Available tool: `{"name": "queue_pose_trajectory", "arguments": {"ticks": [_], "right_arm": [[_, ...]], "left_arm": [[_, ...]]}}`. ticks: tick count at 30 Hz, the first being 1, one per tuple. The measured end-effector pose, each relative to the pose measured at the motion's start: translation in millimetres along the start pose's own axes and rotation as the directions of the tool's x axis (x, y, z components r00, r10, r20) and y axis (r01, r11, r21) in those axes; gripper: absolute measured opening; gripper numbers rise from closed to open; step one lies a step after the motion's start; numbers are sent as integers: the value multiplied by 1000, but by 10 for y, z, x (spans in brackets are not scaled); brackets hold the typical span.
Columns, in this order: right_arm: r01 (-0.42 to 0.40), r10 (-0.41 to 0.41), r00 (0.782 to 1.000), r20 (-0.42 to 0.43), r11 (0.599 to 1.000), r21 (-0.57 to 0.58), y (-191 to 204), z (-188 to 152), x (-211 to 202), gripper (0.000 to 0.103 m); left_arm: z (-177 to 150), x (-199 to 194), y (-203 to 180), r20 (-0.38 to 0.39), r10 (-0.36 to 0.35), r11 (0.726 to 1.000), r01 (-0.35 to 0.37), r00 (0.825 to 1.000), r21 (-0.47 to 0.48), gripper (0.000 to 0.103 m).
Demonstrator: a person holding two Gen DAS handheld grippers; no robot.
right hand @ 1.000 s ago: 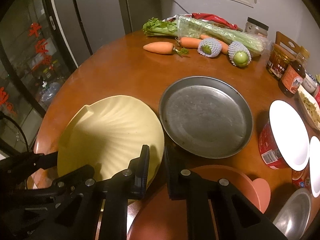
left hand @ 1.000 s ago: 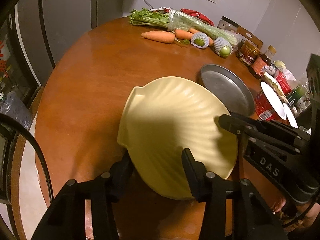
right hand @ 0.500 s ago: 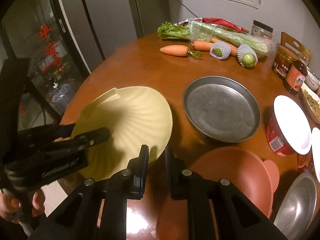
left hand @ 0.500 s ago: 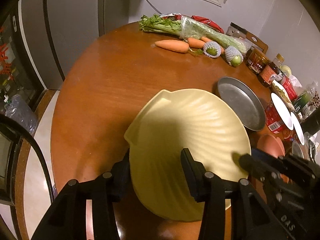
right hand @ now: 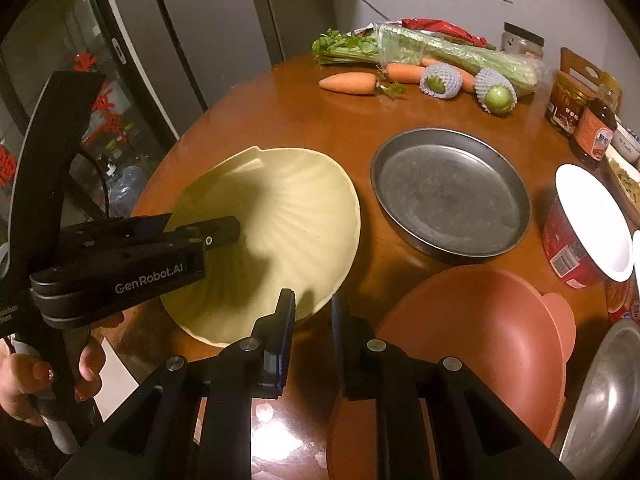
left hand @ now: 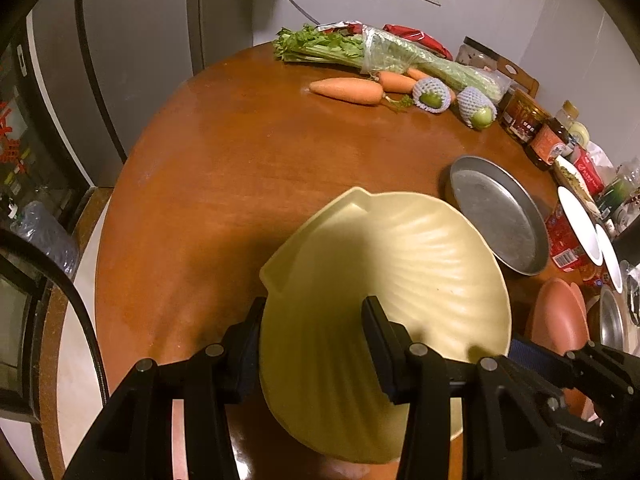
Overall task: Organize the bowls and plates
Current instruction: 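Lift and tilt the cream shell plate with the left tool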
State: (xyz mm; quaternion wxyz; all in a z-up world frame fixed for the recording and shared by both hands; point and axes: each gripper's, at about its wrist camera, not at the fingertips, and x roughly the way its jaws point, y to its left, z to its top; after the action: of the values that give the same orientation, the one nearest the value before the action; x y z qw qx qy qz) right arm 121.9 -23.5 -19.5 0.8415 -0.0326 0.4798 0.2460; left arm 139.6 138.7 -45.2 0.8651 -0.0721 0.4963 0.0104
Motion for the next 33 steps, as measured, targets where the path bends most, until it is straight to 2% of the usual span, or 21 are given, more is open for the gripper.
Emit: {"name": "queue_pose_trajectory", "arguments": {"ticks": [15,33], "right_arm": [[-11,11,1000,-4,1000,1,42,16,29,22],[-68,68,998,-6,998,14,16,7,-95,24]], "left_arm": [[72,48,10,3,6,1000,-6,1000,29,48],[64,77,-40,-10,26,998,-26,1000,59,56]]}}
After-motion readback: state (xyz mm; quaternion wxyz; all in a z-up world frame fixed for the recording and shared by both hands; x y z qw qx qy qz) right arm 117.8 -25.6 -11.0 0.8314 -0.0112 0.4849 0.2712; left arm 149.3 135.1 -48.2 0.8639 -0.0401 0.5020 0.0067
